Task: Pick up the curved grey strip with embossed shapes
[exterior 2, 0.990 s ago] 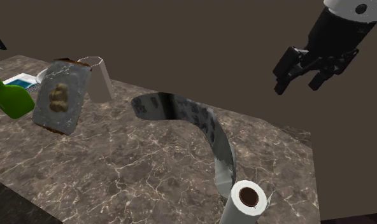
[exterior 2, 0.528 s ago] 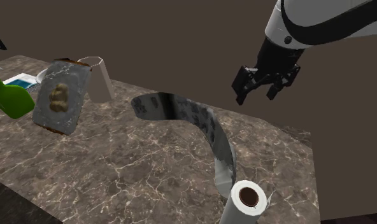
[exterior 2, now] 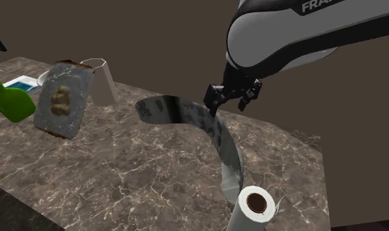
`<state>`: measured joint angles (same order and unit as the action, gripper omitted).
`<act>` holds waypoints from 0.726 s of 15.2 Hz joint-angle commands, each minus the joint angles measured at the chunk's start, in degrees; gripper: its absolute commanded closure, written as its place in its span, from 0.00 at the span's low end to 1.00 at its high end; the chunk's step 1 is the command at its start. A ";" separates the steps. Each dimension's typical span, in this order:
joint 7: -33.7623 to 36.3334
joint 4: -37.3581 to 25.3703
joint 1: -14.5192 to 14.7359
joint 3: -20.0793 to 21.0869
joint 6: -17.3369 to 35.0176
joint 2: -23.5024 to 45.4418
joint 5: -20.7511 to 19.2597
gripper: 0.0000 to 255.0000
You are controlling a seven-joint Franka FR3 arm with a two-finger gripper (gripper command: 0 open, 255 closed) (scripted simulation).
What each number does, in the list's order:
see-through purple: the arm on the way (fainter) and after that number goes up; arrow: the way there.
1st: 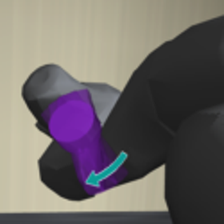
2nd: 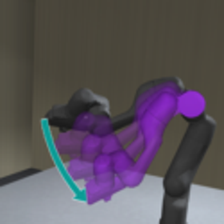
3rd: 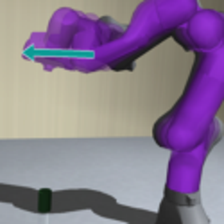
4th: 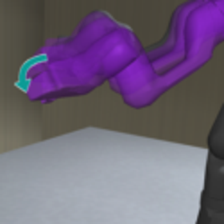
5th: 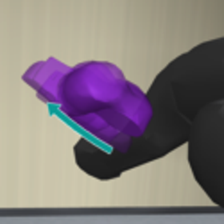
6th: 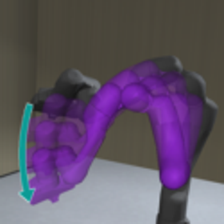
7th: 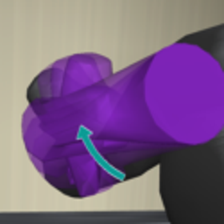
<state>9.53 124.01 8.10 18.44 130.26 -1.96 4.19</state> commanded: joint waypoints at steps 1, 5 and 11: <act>1.17 -1.18 0.71 0.83 1.87 3.16 -1.04 0.00; 1.47 0.32 0.81 0.84 4.86 4.72 -1.62 0.00; 1.78 1.71 0.90 0.81 7.62 6.15 -2.19 1.00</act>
<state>11.39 125.52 9.03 19.28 137.63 4.17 1.99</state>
